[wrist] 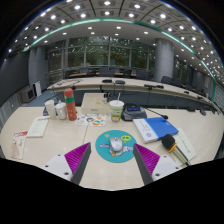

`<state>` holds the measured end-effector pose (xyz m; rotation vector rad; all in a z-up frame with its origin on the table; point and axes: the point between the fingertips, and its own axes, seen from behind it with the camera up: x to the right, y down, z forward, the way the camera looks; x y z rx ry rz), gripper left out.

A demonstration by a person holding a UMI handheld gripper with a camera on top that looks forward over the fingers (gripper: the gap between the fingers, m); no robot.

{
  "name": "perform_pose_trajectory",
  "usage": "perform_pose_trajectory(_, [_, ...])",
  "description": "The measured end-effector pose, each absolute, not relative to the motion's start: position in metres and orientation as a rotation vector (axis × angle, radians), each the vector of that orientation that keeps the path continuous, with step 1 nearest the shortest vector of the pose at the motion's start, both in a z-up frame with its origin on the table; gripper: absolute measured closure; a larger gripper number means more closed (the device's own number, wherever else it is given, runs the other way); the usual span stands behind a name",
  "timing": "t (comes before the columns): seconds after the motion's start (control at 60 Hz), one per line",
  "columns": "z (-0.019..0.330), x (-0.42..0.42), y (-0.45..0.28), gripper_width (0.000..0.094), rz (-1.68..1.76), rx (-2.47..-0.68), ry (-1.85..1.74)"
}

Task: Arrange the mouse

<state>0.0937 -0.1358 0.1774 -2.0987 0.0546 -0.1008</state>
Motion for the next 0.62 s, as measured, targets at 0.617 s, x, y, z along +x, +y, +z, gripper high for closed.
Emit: perform_pose_trajectory(0.617, [0.256,0.024,-0.321,0.0079,-0.148,-2.043,0.064])
